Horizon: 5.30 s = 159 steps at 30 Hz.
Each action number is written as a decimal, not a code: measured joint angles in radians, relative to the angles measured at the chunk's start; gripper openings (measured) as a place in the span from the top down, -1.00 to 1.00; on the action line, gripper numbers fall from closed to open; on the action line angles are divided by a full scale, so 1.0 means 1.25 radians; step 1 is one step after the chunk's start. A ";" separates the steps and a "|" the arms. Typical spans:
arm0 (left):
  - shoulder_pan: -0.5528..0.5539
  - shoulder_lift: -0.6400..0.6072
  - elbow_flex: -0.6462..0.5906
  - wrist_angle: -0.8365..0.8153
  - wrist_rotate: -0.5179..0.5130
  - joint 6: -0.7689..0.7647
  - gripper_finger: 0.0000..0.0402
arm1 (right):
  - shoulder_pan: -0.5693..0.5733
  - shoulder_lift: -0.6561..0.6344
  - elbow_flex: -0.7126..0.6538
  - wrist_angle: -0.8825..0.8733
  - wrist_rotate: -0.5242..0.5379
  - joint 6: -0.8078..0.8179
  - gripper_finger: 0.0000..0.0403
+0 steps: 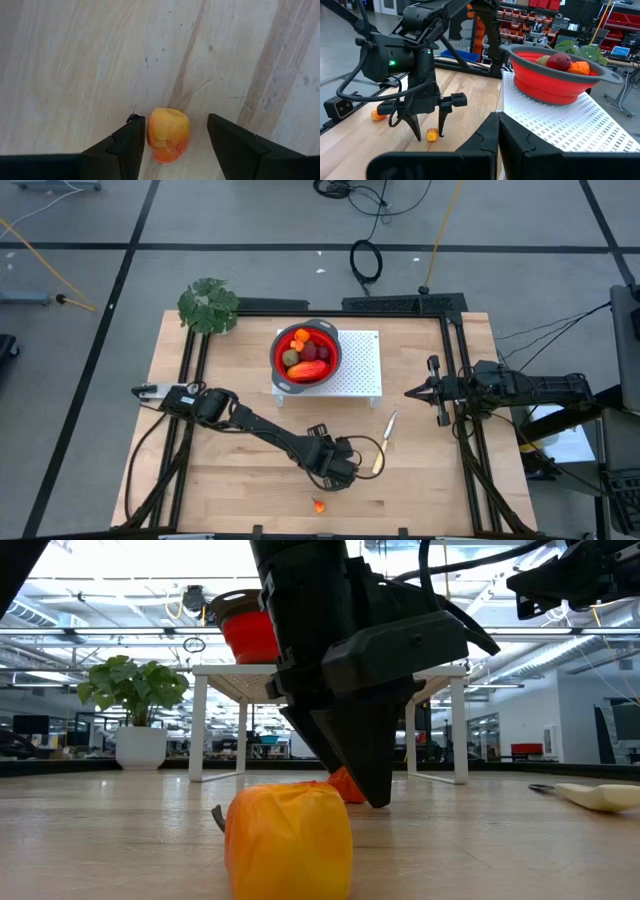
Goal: Pick & Place Fruit
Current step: Put the orange peach into the orange strainer bowl on the shelf
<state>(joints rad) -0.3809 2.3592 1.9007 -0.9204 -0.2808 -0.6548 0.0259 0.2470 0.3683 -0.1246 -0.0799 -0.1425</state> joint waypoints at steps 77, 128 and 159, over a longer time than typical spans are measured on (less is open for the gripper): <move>-0.111 -0.301 0.008 0.992 -0.033 0.741 0.55 | 0.000 0.000 0.000 0.000 -0.003 0.027 1.00; -0.026 -0.350 0.008 0.677 -0.712 0.000 0.52 | 0.000 0.000 0.000 0.000 -0.003 0.027 1.00; 0.363 -0.501 0.008 -0.395 -0.237 -0.293 0.52 | 0.000 0.000 0.000 0.000 0.000 0.027 1.00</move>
<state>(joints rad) 0.0732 1.7326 1.9102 -1.4144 -0.5775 -1.0210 0.0261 0.2467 0.3679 -0.1246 -0.0799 -0.1081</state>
